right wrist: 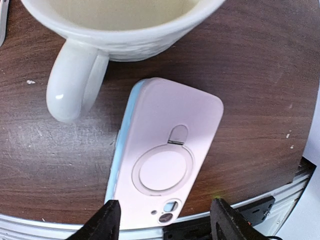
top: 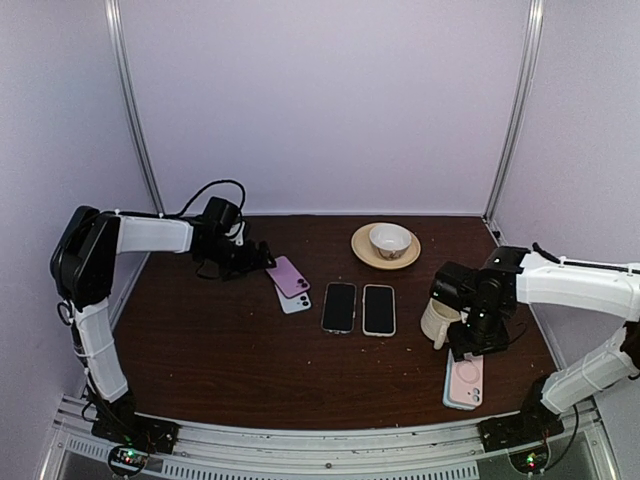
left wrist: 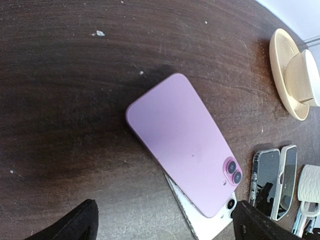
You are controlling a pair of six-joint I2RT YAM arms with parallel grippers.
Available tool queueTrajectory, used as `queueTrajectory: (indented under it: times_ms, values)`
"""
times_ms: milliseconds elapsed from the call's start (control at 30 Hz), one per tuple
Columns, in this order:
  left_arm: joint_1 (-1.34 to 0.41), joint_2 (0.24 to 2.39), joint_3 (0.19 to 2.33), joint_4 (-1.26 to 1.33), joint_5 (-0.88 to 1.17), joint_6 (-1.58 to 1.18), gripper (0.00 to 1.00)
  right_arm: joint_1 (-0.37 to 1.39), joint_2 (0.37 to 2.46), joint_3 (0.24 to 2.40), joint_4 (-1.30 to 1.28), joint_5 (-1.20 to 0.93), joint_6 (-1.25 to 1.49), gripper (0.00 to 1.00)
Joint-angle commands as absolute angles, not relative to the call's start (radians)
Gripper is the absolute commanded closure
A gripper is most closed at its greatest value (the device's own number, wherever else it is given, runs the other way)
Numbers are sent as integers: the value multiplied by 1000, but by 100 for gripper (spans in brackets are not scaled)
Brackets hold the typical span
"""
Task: Put the phone into the phone case
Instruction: Adjust the phone case with another phone case.
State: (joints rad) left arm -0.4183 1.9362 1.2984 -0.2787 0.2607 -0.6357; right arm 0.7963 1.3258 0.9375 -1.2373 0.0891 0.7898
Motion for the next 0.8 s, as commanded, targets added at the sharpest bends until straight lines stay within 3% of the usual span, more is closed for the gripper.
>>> queueTrajectory:
  times_ms: [0,433,767]
  values:
    - [-438,1869,1281,-253,259,-622,3,796,1339,861,-1036,42,855,34]
    - [-462,1856,1285,-260,261,-607,3,795,1407,725,-934,19,897,34]
    - [-463,1855,1284,-261,264,-606,3,795,1404,726,-971,37,897,53]
